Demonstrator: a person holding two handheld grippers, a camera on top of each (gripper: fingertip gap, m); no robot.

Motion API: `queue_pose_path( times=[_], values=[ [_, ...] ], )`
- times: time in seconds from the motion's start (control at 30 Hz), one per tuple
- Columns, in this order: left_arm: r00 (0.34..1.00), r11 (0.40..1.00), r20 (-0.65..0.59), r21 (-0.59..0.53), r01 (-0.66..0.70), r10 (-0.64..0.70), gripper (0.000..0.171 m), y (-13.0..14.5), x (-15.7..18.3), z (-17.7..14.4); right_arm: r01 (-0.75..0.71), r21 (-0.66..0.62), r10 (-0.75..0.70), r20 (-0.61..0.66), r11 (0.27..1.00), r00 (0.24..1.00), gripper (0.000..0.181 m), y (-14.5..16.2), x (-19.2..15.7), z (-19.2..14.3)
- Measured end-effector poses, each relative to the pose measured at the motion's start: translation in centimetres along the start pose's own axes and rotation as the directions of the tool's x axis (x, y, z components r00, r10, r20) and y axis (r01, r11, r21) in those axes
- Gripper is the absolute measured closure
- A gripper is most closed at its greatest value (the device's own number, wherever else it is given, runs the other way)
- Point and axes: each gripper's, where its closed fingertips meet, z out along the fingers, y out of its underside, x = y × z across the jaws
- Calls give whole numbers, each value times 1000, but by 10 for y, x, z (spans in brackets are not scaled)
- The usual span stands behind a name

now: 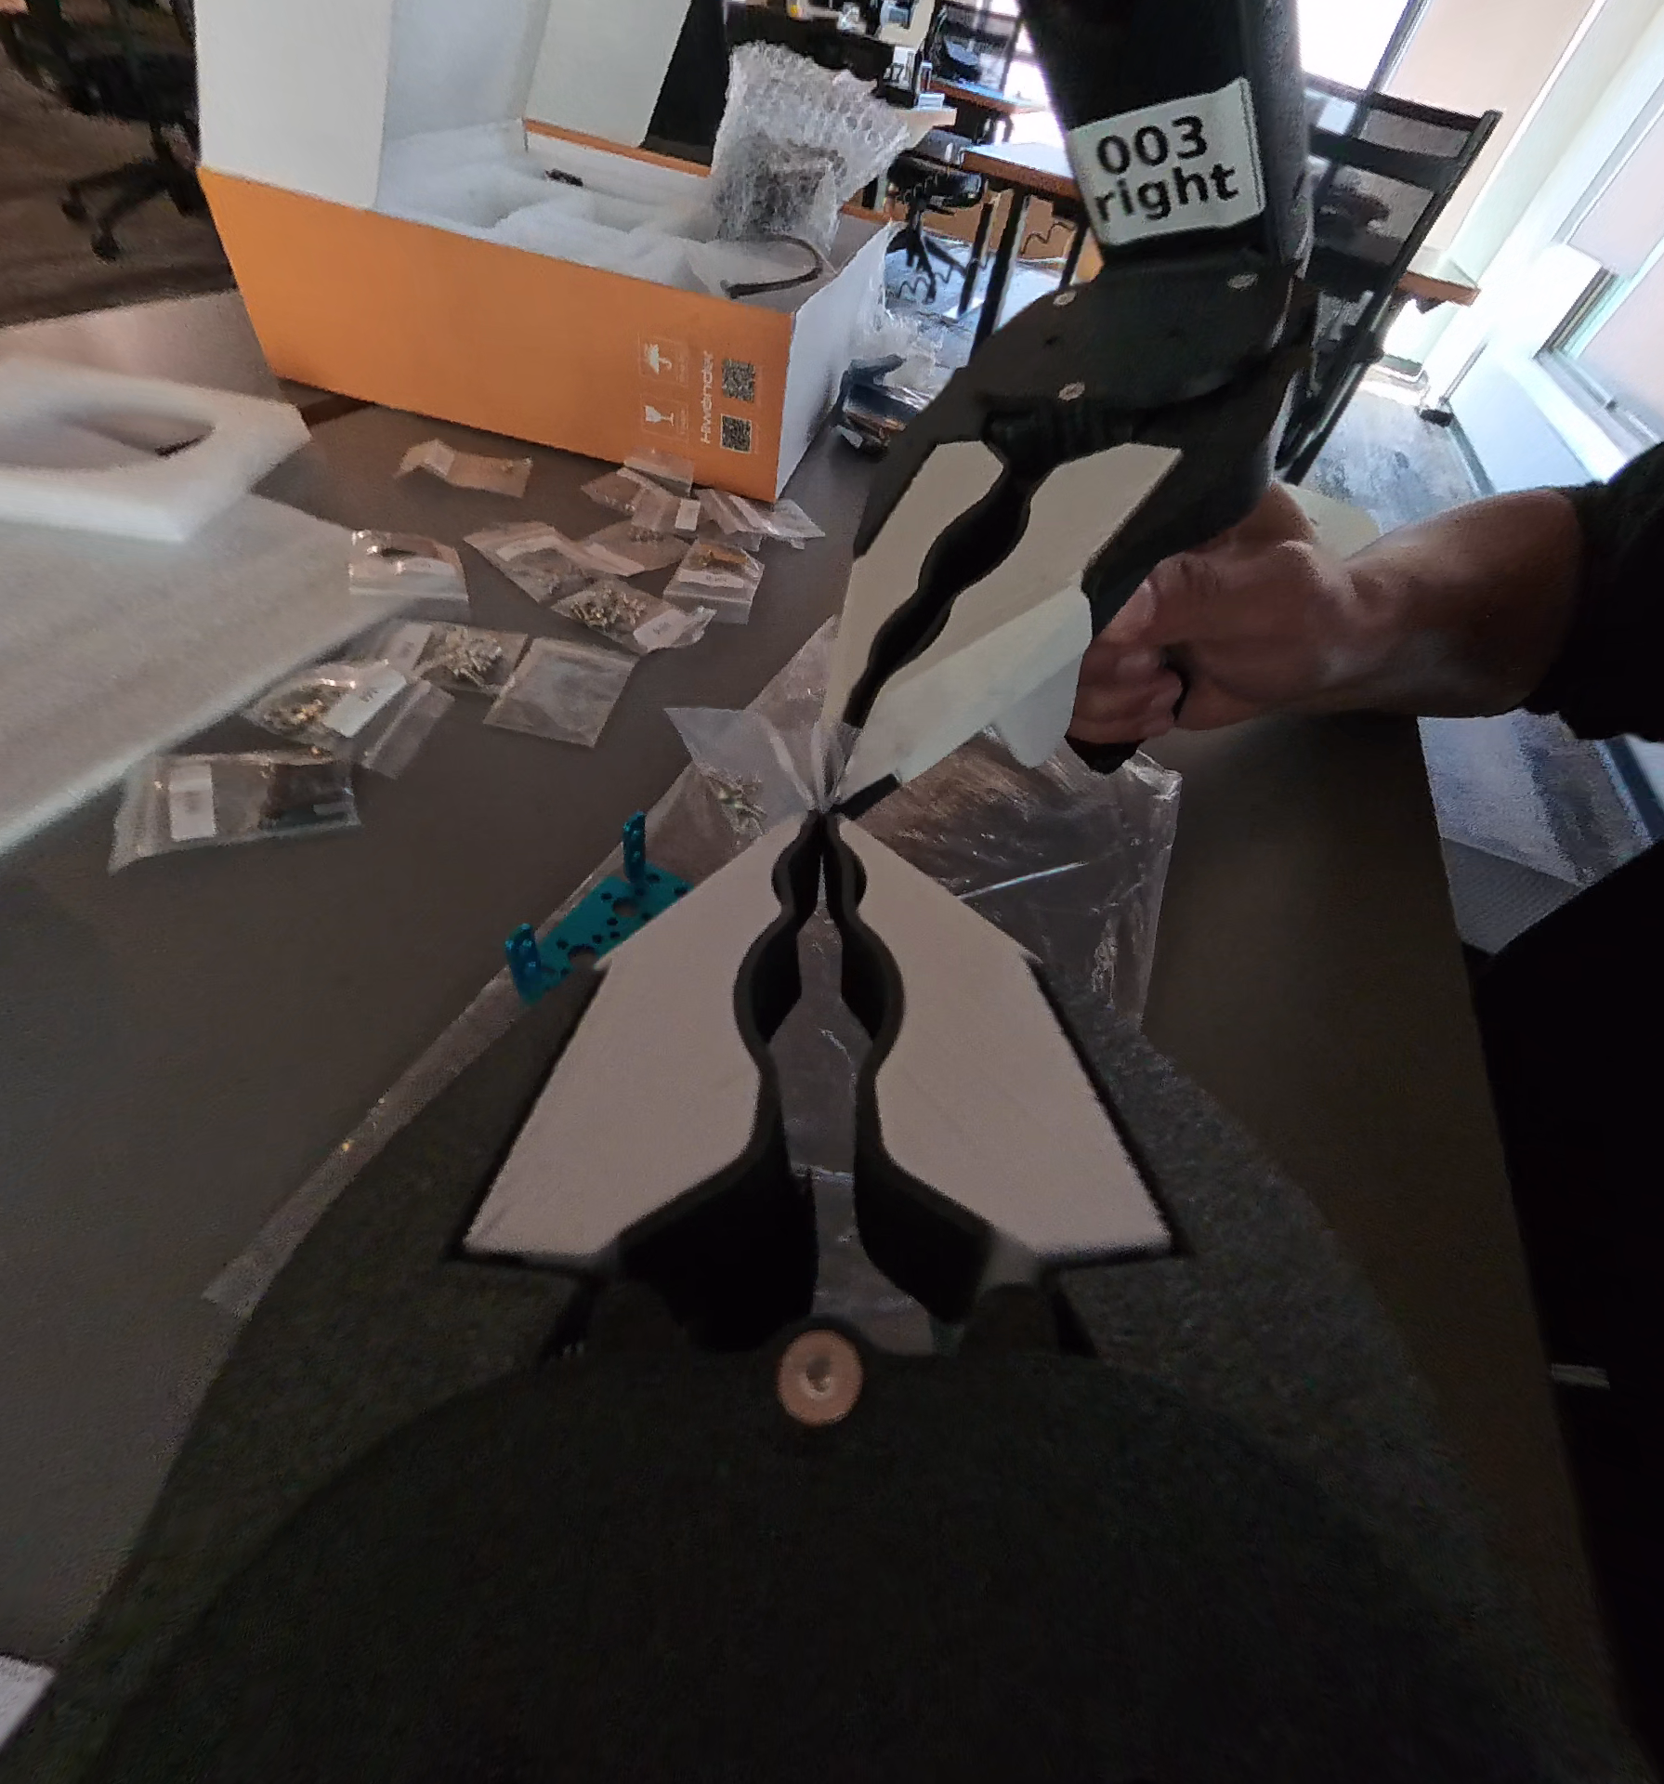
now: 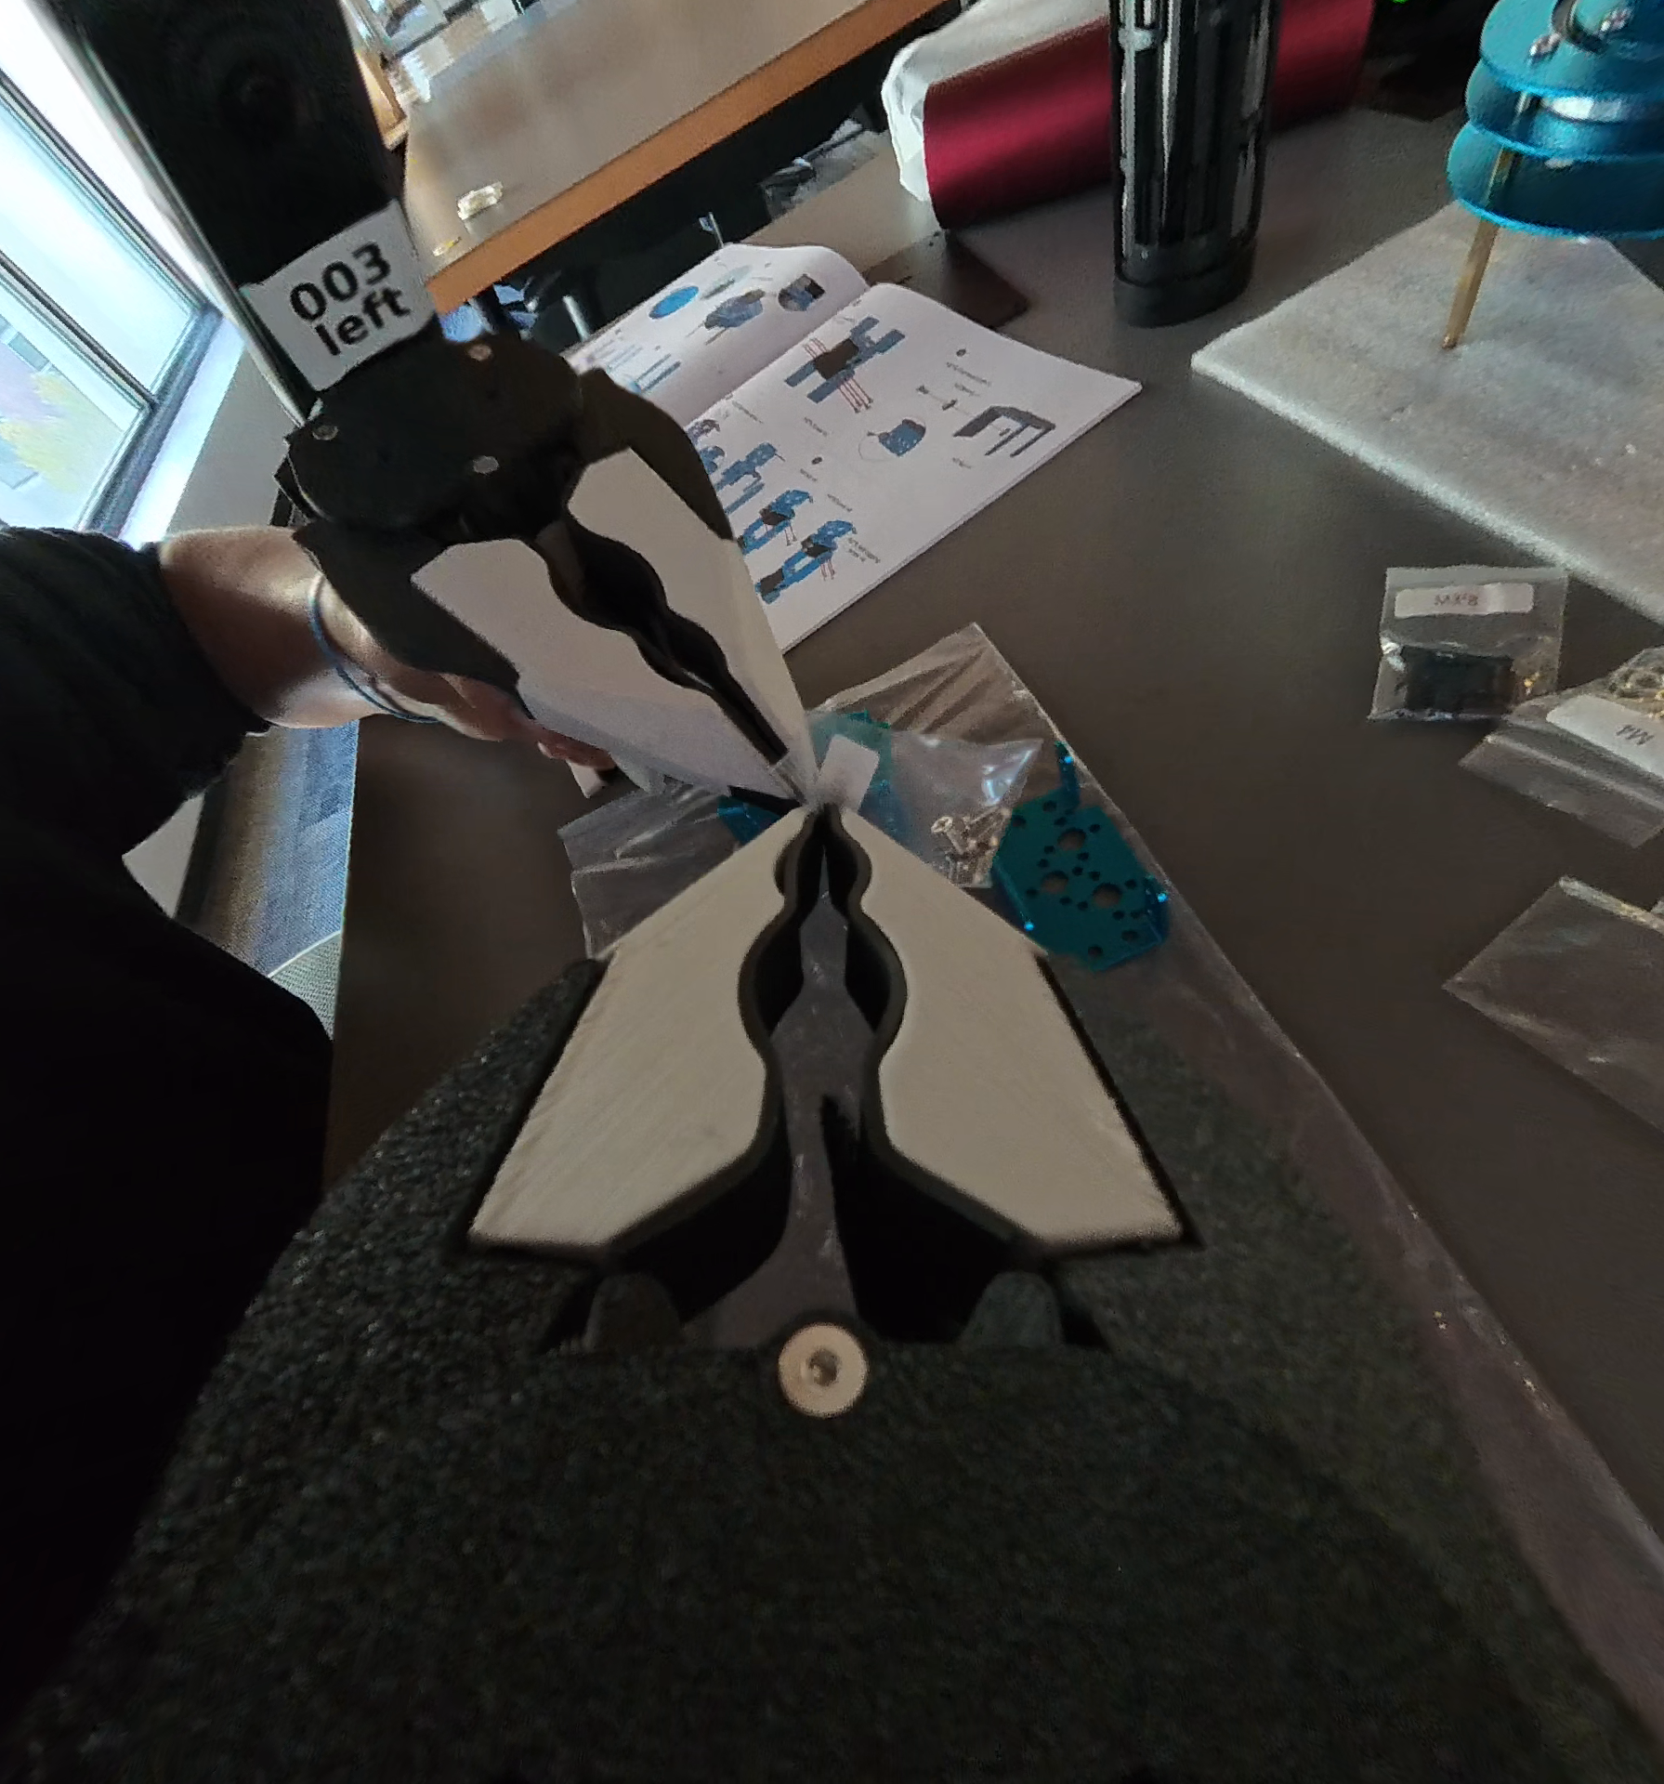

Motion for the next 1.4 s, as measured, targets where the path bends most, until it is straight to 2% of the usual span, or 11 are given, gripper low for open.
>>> queue_pose_path(
  times=[0.13, 0.3, 0.4, 0.5, 0.6, 0.73, 0.83, 0.93, 1.07, 1.27, 1.4],
  values=[
    [997, 997, 3, -14, 75, -75, 171, 6, -5, 3, -36, -34, 35, -38, 999, 999, 181, 6, 7, 4],
    [996, 999, 72, -10, 52, -51, 171, 4, -13, 0, -56, -42, 50, -133, 998, 990, 181, 7, 24, 0],
    [997, 1000, 81, -10, 19, -19, 171, 2, -11, 0, -104, -30, 102, -60, 994, 993, 181, 4, 19, -2],
    [997, 1000, 69, -8, 25, -24, 171, 2, -8, 1, -26, -30, 25, -47, 999, 999, 181, 5, 12, 3],
    [996, 998, 61, 8, 68, -68, 171, -2, -16, -5, 11, -11, -11, -52, 1000, 999, 181, 0, 12, 0],
    [988, 988, 14, 6, 155, -155, 171, -1, -19, -7, 67, 29, -69, 65, 997, 995, 181, -7, -1, -6],
    [971, 972, -40, -1, 235, -235, 171, 1, -19, -8, 283, 53, -283, 0, 958, 959, 170, -9, 7, -12],
    [928, 940, -157, -1, 341, -337, 171, -3, -10, -9, 495, 109, -499, 7, 862, 867, 119, -9, -3, -10],
    [840, 889, -310, -43, 456, -446, 171, -7, 10, -9, 617, 31, -616, -31, 787, 787, 94, 8, -8, 1],
    [689, 806, -445, -151, 573, -573, 171, -3, 33, -7, 734, 71, -728, -94, 676, 679, 118, 8, -21, 4],
    [675, 799, -455, -160, 580, -581, 171, -2, 35, -6, 762, 41, -756, -95, 647, 647, 135, 15, -21, 5]
  ],
)
